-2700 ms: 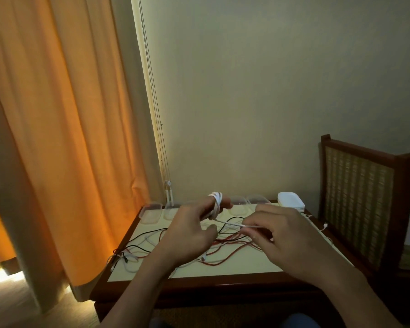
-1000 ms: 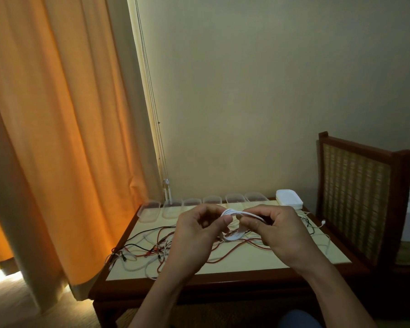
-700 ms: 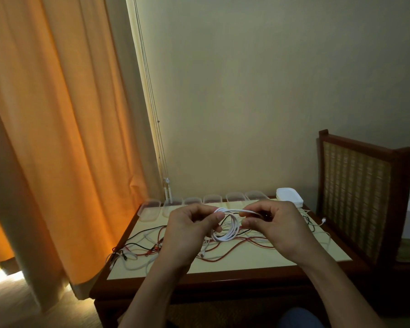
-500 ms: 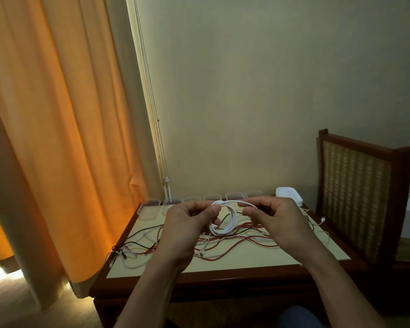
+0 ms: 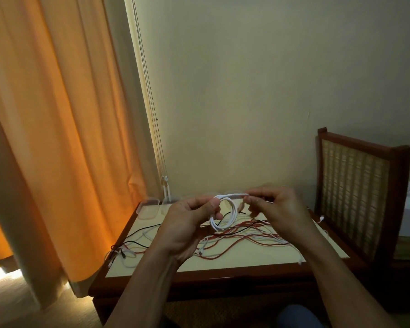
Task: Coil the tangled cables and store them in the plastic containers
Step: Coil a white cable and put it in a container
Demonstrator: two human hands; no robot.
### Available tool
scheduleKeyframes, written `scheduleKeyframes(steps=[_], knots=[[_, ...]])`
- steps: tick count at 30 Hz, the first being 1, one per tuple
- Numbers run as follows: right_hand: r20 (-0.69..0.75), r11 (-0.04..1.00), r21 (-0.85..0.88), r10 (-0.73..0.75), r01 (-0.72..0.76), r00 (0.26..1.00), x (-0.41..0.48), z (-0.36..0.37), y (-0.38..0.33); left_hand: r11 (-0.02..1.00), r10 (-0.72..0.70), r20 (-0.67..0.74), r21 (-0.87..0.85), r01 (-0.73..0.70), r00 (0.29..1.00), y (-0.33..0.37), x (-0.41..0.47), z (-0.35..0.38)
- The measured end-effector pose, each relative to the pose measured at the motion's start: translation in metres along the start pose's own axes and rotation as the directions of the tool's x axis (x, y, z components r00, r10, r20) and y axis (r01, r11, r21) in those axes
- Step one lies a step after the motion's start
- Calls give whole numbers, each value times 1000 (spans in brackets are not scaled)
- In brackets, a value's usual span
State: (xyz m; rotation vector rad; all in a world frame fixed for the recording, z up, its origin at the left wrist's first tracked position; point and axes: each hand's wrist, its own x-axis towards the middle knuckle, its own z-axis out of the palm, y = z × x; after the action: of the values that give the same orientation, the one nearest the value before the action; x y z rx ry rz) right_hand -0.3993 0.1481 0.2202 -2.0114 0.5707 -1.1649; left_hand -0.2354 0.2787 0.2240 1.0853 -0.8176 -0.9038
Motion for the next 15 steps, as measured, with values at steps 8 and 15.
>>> scheduleKeyframes(steps=[8, 15], knots=[[-33, 878, 467, 139, -107, 990, 1, 12, -4, 1000, 4, 0, 30, -4, 1000, -2, 4, 1], [57, 724, 659, 226, -207, 972, -11, 28, -3, 999, 19, 7, 38, -19, 1000, -4, 4, 2]])
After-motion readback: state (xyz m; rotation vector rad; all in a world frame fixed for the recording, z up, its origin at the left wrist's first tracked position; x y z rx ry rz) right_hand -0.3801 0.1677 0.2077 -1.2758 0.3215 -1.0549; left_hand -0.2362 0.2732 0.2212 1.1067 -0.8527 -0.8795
